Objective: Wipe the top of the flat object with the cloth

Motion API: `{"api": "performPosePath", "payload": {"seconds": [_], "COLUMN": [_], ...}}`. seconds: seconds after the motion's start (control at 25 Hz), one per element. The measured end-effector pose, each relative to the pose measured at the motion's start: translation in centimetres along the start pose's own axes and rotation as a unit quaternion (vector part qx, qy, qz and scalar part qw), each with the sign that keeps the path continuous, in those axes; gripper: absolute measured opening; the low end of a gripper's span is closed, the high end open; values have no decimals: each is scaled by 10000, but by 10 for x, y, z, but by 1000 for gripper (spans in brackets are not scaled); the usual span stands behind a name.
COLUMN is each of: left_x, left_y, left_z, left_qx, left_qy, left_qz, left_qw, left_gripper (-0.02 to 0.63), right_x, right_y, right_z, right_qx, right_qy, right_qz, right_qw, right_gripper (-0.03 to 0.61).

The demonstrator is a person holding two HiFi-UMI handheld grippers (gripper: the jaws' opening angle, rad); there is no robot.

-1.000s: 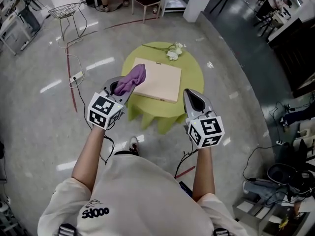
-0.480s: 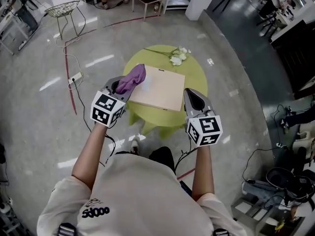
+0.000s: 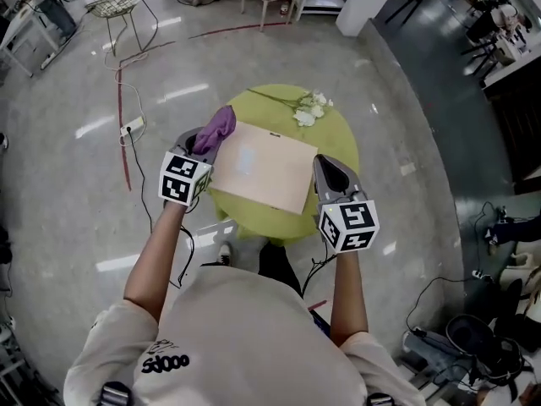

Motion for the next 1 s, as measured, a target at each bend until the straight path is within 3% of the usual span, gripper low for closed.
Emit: {"api": "performPosePath", "payload": {"seconds": [0.28, 0.72, 1.0], "left_x": [-51, -118, -135], "left_y": [29, 47, 37], "left_z": [24, 110, 141], "left_qx": [198, 494, 571], "left_qy": [567, 1769, 2154], "left_qz": [-565, -833, -761], "left_qw": [9966, 9795, 9719], "left_gripper": [91, 91, 91], "right_x": [-38, -62, -59], "right_y": [-35, -63, -70], "right_z": [16, 56, 74], "right_qx": [9, -123, -153], "right_qy": [229, 714, 868], "right_qz": [-309, -637, -666], "right_qw": [9993, 9953, 9939], "right_gripper": [6, 9, 9]}}
Point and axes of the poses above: the fingertips, and each gripper's own axes: x backward along the fingers, y to its left, z out of its underside, the point moved 1 cm from there along x, backward along the fingers, and after that the axes turned 3 degrees about z, right-handed, at the moved point
